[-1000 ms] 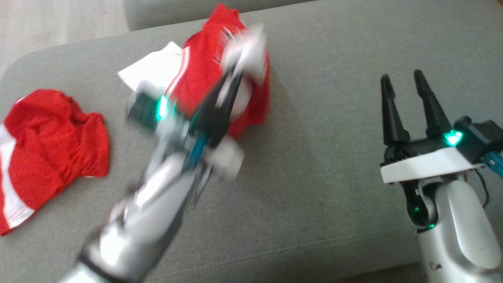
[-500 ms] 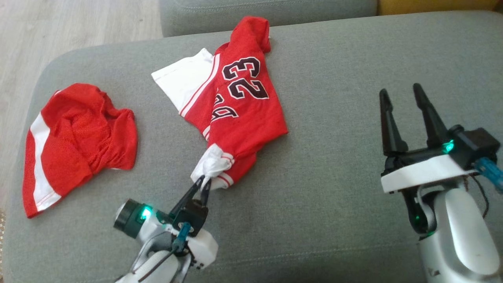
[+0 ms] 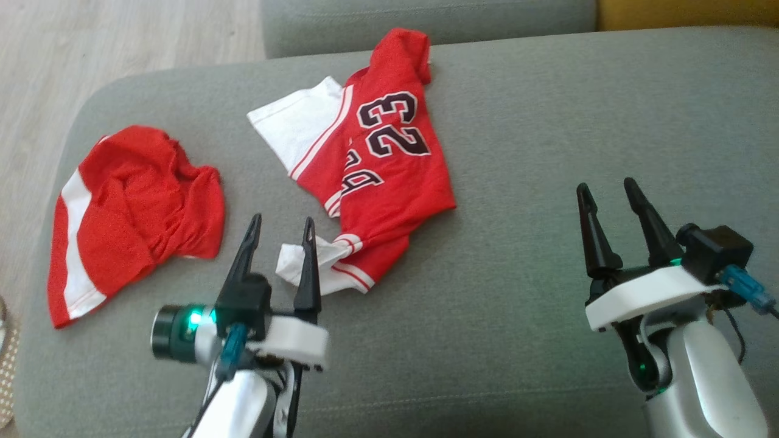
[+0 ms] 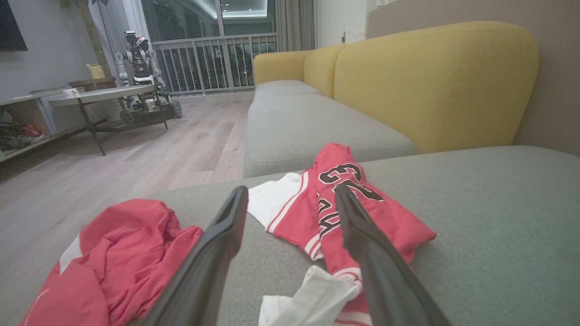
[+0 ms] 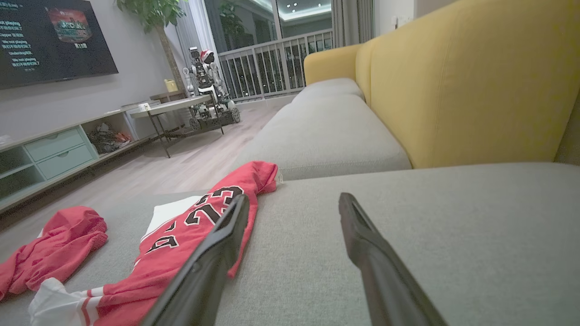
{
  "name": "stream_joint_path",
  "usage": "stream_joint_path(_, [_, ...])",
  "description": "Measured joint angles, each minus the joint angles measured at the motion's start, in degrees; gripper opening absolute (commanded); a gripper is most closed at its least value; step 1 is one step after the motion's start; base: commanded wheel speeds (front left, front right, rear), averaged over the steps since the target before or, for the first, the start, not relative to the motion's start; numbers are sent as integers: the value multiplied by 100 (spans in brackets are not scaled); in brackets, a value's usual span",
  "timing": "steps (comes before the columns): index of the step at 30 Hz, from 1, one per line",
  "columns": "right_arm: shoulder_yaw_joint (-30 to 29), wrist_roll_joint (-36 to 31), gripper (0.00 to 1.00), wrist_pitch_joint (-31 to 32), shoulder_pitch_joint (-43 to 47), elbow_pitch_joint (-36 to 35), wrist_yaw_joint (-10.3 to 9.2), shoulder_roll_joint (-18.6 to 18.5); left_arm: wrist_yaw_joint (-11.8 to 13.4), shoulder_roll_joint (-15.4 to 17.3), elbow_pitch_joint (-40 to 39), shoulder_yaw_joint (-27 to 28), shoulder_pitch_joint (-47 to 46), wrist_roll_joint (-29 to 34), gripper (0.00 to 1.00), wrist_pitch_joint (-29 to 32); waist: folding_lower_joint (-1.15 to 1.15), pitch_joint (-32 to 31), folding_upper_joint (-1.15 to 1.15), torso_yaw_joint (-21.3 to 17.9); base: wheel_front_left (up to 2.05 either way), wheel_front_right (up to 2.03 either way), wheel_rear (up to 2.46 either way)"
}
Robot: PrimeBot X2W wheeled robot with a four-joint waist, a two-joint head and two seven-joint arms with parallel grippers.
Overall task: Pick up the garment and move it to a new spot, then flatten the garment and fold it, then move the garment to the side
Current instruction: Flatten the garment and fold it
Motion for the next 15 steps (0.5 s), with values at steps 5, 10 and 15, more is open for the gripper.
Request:
stream_joint_path(5, [74,349,100,146,-75,393,0,0,-140,-53,-235,62,264,199,100,1,0,150,0,200,0,0,0])
stream_joint_path(10, [268,896,100,425,-683,1118,0,-1,-289,-224,-257,167,260,287,100,0,0,325,0,537,0,0,0])
stream_joint_path(15, [327,1439,100,657,-1482,2123,0,-11,-405,-367,-255,179,252,396,100,0,0,493,0,934,0,0,0])
